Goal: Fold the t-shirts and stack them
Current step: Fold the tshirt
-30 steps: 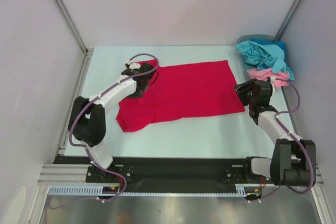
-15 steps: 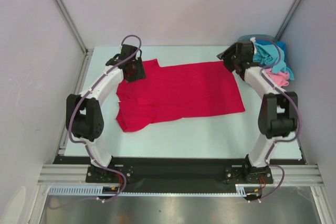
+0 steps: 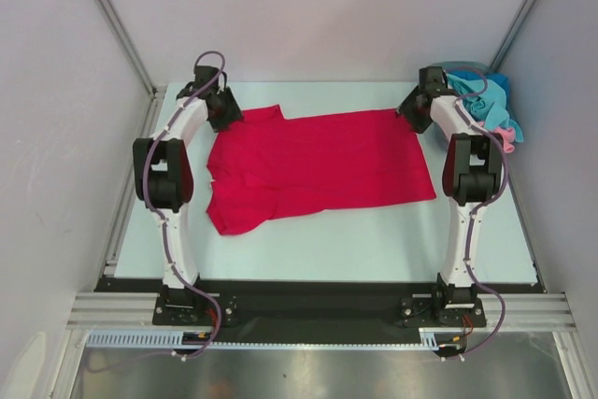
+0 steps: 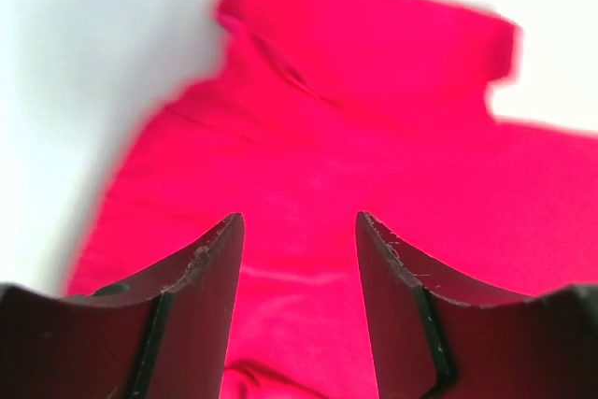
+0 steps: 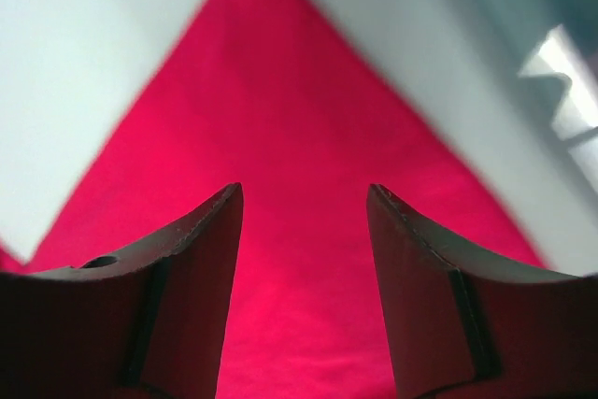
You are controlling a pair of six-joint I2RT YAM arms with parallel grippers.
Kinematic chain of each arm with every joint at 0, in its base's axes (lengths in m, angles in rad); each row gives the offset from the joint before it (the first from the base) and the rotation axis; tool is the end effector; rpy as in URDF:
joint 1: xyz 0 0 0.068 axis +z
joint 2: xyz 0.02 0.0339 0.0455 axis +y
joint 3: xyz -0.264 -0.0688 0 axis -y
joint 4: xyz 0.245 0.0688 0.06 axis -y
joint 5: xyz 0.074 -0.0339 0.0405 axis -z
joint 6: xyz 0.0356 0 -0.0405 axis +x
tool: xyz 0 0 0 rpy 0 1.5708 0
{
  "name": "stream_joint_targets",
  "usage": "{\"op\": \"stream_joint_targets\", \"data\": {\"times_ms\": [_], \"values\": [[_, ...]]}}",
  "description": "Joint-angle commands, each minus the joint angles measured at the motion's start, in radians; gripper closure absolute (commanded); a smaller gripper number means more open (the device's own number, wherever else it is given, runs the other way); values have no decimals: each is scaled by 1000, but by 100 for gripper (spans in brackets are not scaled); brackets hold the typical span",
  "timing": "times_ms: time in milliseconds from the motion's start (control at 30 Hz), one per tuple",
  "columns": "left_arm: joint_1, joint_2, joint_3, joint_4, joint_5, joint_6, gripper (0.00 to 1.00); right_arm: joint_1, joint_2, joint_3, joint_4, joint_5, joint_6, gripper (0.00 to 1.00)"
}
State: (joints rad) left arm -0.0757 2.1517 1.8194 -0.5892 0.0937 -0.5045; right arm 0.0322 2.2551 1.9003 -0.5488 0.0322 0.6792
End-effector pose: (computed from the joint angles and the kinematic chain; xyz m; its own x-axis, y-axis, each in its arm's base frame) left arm 0.4806 -0.0398 0.2238 -0.7589 -0.4251 -0.4933 -0.2686 0.8945 -0.3575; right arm 0.5051 0.0151 0.2031 -0.6186 0.6082 -0.4973 0.4837 0.7937 0.3690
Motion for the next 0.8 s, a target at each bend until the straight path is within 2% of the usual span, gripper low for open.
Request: {"op": "stream_joint_targets", "data": {"times_ms": [0, 200, 433, 600, 767], "values": [[33, 43, 110, -56, -87, 4, 43, -23, 11, 66, -57, 48, -66, 39], [111, 146, 213, -89, -127, -23, 42, -52, 12, 11, 10, 23, -66, 39], [131, 284, 469, -153, -146, 52, 40, -38, -22, -128, 157, -72, -38, 39], [132, 341, 506, -126, -51, 64, 40, -35, -54, -214, 308, -138, -30, 40], [97, 356, 479, -84, 47, 86, 41, -35, -55, -244, 360, -172, -23, 40]]}}
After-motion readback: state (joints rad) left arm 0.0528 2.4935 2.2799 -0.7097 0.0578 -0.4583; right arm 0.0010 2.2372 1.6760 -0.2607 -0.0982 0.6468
